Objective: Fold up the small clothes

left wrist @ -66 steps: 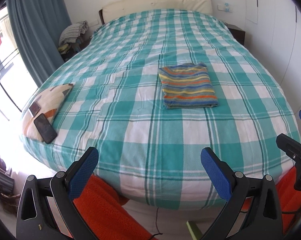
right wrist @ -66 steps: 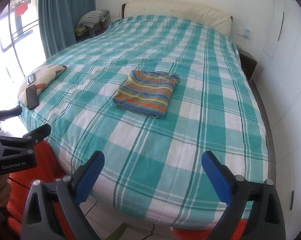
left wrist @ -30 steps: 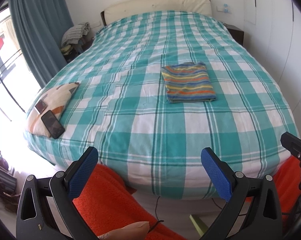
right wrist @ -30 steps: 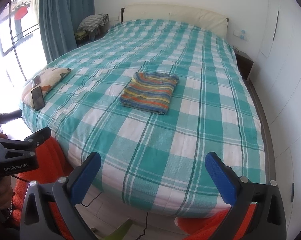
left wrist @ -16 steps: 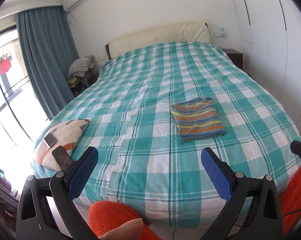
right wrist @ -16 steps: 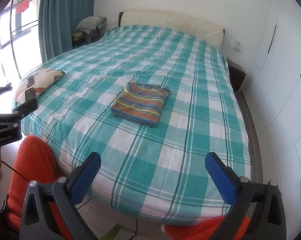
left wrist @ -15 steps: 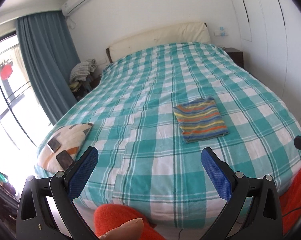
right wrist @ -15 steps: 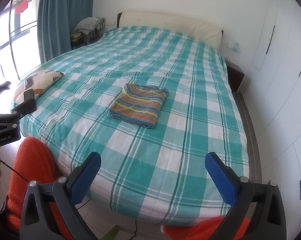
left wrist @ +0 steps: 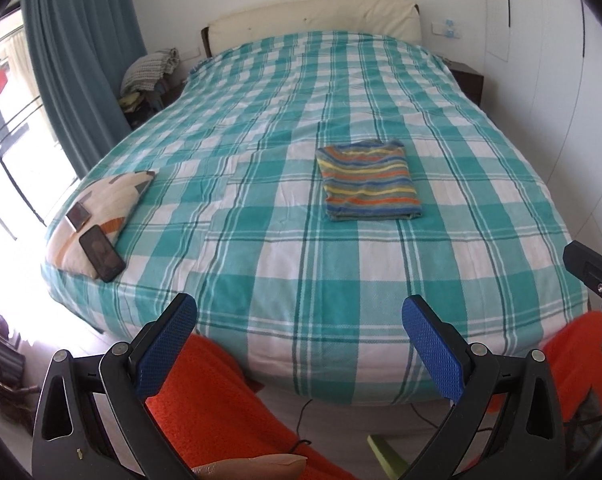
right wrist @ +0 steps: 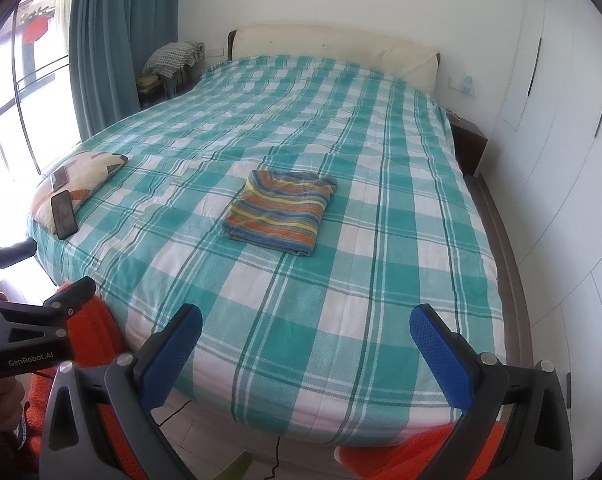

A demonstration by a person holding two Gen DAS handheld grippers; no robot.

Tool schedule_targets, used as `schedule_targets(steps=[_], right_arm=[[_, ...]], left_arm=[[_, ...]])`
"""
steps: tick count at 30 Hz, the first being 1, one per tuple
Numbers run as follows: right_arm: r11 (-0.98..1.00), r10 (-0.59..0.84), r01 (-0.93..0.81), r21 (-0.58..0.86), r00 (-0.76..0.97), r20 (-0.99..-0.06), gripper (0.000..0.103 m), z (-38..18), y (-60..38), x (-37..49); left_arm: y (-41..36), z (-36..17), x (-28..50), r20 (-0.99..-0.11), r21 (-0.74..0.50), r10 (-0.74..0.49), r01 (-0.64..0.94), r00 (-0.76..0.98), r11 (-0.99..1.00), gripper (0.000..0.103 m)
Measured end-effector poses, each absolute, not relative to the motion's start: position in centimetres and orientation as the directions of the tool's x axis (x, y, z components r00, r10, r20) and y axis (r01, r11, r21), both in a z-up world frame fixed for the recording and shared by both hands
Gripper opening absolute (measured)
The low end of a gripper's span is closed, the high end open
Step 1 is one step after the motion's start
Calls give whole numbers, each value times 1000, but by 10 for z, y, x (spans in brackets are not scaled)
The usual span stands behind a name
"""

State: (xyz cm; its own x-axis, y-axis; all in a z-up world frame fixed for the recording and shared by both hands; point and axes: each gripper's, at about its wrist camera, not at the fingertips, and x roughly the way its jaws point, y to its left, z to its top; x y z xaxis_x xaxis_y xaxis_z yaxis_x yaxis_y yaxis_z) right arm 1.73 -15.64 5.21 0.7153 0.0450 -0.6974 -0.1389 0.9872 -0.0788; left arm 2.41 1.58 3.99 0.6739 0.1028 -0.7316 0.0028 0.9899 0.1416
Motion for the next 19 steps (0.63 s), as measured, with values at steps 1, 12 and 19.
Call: schedule_targets(steps=[1, 12, 19], right_arm=[[987, 50, -141, -73, 712, -700, 103, 52, -156, 14], [986, 34, -141, -89, 693, -721, 103, 44, -153, 1], [986, 47, -149, -80, 693, -719, 103, 42, -153, 2]], left_arm=[[16, 43, 22, -728, 137, 97, 6, 679, 991, 103], [14, 42, 18, -735, 134, 74, 37, 674, 990, 103], [9, 47, 10, -713, 119, 55, 43, 699, 992, 103]])
